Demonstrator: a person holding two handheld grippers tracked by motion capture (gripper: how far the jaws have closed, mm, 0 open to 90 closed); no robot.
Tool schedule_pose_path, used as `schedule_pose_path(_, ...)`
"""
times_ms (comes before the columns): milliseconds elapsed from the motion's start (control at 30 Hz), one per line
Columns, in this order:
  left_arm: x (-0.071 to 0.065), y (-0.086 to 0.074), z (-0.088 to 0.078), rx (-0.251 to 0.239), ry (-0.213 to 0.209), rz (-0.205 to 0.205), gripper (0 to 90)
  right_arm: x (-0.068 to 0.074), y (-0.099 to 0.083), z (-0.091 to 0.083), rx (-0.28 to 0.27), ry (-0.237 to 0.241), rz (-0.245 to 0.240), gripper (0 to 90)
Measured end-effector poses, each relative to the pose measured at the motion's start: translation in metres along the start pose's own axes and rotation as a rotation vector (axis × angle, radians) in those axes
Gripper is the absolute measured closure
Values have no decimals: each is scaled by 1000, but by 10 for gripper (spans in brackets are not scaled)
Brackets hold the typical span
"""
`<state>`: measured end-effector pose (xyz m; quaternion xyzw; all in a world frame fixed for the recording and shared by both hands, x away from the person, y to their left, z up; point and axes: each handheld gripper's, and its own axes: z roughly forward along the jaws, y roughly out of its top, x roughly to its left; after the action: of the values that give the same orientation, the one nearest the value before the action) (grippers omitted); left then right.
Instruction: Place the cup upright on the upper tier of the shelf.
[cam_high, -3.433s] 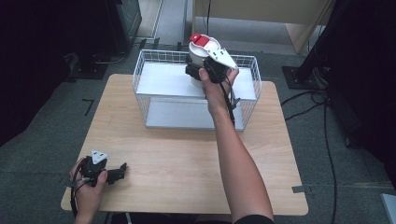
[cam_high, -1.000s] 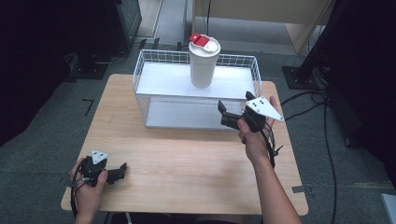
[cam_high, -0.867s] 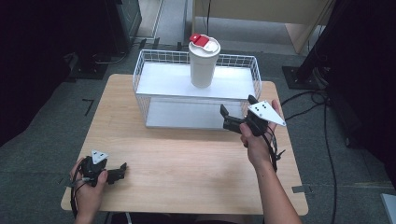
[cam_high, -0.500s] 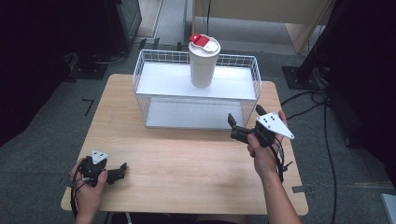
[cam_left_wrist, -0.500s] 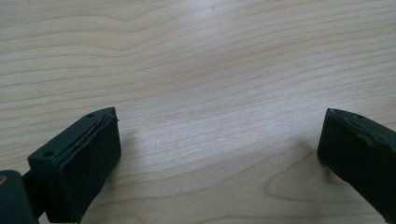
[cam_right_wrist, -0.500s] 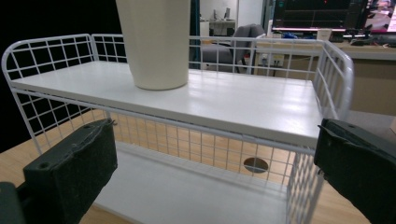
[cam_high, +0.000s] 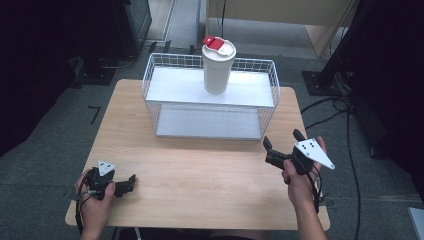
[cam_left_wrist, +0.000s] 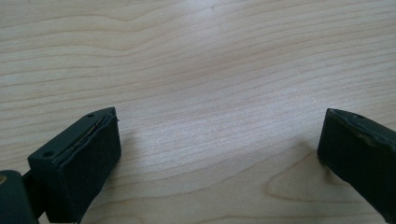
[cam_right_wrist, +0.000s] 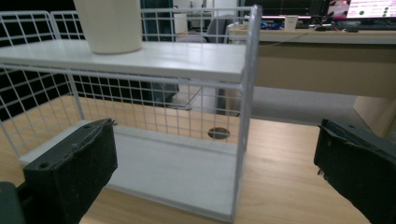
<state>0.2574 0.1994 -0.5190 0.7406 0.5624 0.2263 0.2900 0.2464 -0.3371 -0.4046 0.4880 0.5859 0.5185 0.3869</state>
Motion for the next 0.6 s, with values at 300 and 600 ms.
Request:
schedule_pose_path(300,0,0,0,1,-1,2,0,-13,-32,-11,53,-59,-11,0)
schedule_pose_path(600,0,0,0,0,0,0,0,-20,-64,-19,105,-93,-9,0)
